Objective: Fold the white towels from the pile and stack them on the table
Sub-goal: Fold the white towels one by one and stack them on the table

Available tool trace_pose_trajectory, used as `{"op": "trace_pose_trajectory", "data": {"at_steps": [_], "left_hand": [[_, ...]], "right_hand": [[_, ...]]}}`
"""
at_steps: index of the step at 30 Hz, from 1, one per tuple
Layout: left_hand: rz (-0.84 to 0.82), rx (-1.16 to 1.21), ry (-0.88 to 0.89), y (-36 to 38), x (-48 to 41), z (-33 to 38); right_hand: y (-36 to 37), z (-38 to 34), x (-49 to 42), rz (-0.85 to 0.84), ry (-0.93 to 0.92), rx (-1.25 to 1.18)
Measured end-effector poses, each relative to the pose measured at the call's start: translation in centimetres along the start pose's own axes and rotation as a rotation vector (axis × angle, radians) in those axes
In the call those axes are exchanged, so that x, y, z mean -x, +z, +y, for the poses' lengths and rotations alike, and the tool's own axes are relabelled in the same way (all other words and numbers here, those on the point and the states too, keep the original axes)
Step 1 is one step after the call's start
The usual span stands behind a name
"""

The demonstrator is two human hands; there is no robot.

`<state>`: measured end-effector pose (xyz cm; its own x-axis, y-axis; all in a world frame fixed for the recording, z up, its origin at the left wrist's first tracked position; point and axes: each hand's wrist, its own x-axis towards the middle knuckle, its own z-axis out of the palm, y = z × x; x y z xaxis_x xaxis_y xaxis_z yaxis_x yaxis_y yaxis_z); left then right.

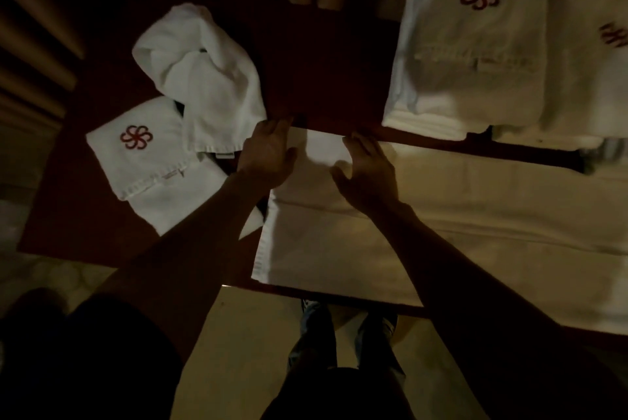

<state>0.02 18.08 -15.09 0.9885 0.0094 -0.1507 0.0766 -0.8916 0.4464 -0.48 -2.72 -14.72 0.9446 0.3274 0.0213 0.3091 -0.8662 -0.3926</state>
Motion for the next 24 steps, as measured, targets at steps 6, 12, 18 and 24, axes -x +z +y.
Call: {"op": "trace_pose_trajectory", "data": {"at_steps": [6,12,18,24], "left_hand": [[0.004,-0.068,-0.015,0.6,-2.1,-0.7],[-0.011,-0.061,-0.017,0.2,-2.9,-0.6],[0.085,0.066,0.055,-0.3,-2.1,-0.8],[0.155,0.26,-0.004,-1.2,-0.1,0.3]], "right_hand": [[0.9,2.0,-1.7,-0.044,0.158,-0.026],[0.4,1.7,-2.9,-0.129,0.226,0.071],[-0.5,0.9,-2.6,-0.059,0.258,0.046],[-2.8,0.5,-1.8,-0.069,0.311,-0.09]]}}
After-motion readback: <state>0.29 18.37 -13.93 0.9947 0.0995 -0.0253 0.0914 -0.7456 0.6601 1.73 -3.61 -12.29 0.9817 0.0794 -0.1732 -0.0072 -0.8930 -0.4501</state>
